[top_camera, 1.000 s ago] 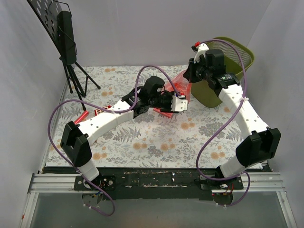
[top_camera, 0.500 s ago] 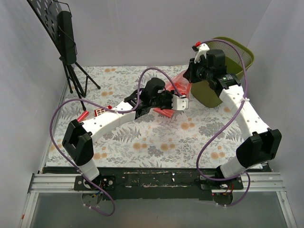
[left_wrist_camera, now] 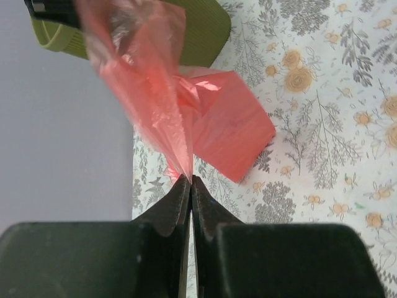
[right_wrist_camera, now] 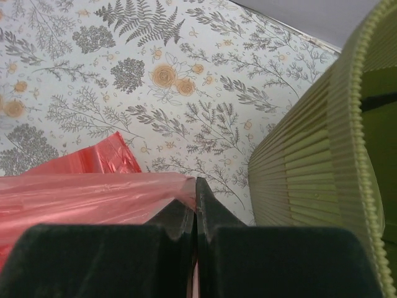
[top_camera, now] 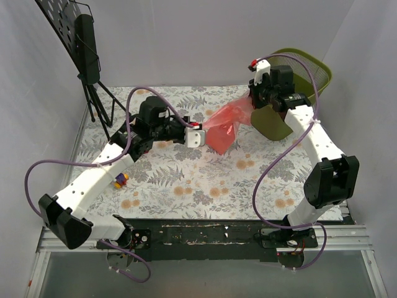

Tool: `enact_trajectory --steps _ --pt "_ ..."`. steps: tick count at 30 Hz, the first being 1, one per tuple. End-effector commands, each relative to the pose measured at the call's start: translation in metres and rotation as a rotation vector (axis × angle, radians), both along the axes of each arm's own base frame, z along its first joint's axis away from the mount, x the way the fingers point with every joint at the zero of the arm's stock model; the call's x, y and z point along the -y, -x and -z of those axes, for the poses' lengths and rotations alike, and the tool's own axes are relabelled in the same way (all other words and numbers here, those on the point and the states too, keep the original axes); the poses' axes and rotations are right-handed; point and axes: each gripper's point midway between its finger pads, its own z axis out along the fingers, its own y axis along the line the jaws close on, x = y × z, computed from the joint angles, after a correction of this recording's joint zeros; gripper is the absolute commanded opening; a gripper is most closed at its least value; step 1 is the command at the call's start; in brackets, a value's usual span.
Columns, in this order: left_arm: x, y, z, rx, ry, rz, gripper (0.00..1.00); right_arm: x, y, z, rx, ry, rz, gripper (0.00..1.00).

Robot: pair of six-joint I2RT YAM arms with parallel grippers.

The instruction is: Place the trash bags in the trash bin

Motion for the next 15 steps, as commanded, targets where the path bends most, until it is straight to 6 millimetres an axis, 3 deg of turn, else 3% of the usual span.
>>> enact_trajectory --steps 1,6,10,13,15 --pt "-0.022 0.036 0.023 -0.016 -0.116 0.162 0.00 0.008 -0.019 -0.049 0.197 0.078 -0.021 0.01" --pt "-0.041 0.042 0.051 0.068 -0.221 0.227 0.00 0.013 -0.017 -0.053 0.205 0.097 -0.002 0.01" --pt "-0.036 0.043 0.043 0.046 -0.186 0.222 0.06 0.014 -0.012 -0.064 0.225 0.087 0.004 0.01" --pt "-0.034 0.036 0.023 -0.003 -0.133 0.146 0.32 0.016 -0.010 -0.075 0.253 0.082 0.015 0.01" --pt "-0.037 0.029 0.007 -0.045 -0.079 0.064 0.44 0.016 -0.009 -0.086 0.275 0.074 0.018 0.01"
